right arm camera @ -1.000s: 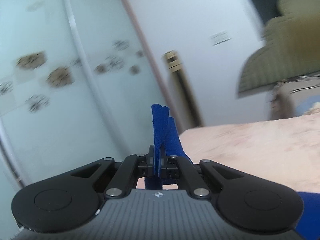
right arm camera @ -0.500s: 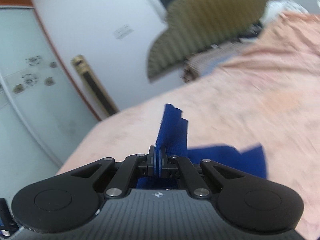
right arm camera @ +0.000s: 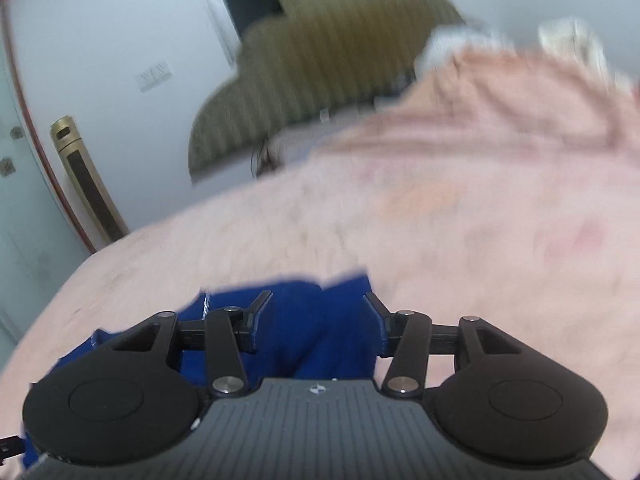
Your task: Fold small clothes
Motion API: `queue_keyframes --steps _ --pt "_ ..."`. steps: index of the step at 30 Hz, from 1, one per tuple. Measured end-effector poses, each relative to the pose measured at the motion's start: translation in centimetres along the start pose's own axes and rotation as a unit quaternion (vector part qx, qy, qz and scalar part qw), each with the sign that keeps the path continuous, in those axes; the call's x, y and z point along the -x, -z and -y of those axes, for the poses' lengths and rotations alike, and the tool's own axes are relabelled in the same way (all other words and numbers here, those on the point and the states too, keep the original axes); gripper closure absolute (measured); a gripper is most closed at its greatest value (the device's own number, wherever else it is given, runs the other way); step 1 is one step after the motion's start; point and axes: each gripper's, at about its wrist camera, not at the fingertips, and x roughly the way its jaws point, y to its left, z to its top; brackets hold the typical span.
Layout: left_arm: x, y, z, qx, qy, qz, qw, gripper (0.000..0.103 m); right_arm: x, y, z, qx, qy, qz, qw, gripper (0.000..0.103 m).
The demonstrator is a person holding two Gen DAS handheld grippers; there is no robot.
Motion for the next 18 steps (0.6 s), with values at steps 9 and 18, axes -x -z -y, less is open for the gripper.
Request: queue_keyframes --steps 9,18 --pt "0.6 1.3 1.1 -0.022 -0.001 -0.009 0.9997 0.000 -6.2 1.3 -0.2 -0.004 0.009 -0.079 0.997 0.042" --pt "0.9 1.5 2.0 -0.033 0.005 -0.003 0.9995 0.000 -4.3 0.5 3.1 -0.066 -0.037 -0.073 0.994 0.095"
